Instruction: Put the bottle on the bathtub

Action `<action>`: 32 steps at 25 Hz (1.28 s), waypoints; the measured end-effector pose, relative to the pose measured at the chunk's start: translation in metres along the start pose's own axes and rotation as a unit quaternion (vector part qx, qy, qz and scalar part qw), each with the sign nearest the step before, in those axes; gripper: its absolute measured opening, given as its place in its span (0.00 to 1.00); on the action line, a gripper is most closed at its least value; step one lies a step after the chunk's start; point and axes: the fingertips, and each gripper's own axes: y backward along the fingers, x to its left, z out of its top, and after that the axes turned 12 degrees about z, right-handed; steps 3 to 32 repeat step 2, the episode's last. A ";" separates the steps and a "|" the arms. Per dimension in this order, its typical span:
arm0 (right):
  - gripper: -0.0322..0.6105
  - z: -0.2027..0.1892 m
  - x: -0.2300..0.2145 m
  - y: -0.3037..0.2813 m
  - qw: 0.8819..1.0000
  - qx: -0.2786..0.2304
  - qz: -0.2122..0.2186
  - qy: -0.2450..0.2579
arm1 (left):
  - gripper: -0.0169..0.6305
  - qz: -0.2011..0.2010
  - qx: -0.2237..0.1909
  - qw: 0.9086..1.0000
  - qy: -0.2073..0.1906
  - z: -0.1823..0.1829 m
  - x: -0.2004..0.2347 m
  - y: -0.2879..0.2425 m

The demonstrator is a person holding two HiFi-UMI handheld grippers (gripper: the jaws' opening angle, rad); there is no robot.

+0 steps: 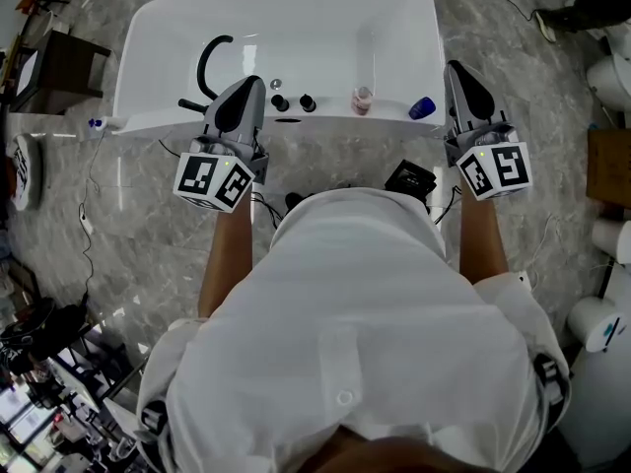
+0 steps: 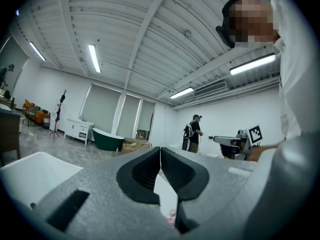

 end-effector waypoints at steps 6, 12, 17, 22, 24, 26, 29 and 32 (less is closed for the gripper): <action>0.07 -0.005 0.001 -0.004 1.000 0.003 0.001 -0.003 | 0.05 0.001 0.003 1.000 0.005 -0.004 0.004 0.000; 0.07 -0.005 0.001 -0.004 1.000 0.003 0.001 -0.003 | 0.05 0.001 0.003 1.000 0.005 -0.004 0.004 0.000; 0.07 -0.005 0.001 -0.004 1.000 0.003 0.001 -0.003 | 0.05 0.001 0.003 1.000 0.005 -0.004 0.004 0.000; 0.07 -0.005 0.001 -0.004 1.000 0.003 0.001 -0.003 | 0.05 0.001 0.003 1.000 0.005 -0.004 0.004 0.000; 0.07 -0.005 0.001 -0.004 1.000 0.003 0.001 -0.003 | 0.05 0.001 0.003 1.000 0.005 -0.004 0.004 0.000; 0.07 -0.005 0.001 -0.004 1.000 0.003 0.001 -0.003 | 0.05 0.001 0.003 1.000 0.005 -0.004 0.004 0.000; 0.07 -0.005 0.001 -0.004 1.000 0.003 0.001 -0.003 | 0.05 0.001 0.003 1.000 0.005 -0.004 0.004 0.000; 0.07 -0.005 0.001 -0.004 1.000 0.003 0.001 -0.003 | 0.05 0.001 0.003 1.000 0.005 -0.004 0.004 0.000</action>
